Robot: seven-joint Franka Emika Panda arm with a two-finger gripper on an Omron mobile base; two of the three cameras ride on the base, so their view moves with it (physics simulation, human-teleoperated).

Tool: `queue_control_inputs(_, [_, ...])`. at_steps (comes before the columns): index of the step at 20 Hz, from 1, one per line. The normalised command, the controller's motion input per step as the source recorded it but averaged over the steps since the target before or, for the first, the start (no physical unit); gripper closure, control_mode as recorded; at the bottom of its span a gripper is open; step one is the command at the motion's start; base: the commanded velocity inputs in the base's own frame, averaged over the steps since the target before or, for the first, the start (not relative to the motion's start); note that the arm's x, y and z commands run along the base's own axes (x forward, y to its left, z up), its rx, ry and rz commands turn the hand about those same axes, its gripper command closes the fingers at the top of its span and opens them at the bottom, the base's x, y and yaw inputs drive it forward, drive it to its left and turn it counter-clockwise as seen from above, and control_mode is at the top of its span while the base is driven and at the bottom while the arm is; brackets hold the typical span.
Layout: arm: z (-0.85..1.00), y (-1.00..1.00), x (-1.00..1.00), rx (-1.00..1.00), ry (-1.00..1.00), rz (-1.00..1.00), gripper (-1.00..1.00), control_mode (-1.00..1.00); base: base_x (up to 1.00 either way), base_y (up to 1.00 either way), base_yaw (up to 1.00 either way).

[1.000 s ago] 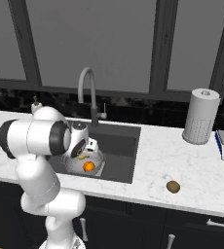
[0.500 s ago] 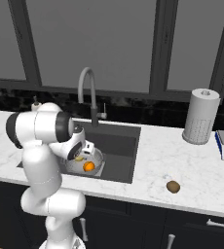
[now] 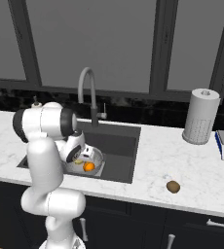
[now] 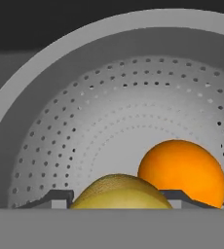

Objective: Put the colander in the sink, put the kiwi, orange, kiwi in the colander, and turn on the sink faucet and pour water over the colander.

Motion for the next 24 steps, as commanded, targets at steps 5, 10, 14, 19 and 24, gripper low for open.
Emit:
queue_control_inputs(5, [-0.22,0.00,0.03,0.00,0.09,0.00,-1.00,-1.00,0.00,0.00,0.00])
queue_control_inputs(10, [-0.18,0.00,0.04,0.00,0.07,0.00,-1.00,-1.00,0.00,0.00,0.00])
queue_control_inputs(14, [-0.01,0.00,0.04,-0.01,0.03,0.00,-1.00,-1.00,0.00,0.00,0.00])
queue_control_inputs(19, [0.10,-0.07,-0.01,-0.04,0.01,0.00,-1.00,-1.00,0.00,0.00,0.00])
queue_control_inputs(24, [0.41,-0.33,-0.15,-0.04,0.07,-0.03,-1.00,-1.00,0.00,0.00,0.00])
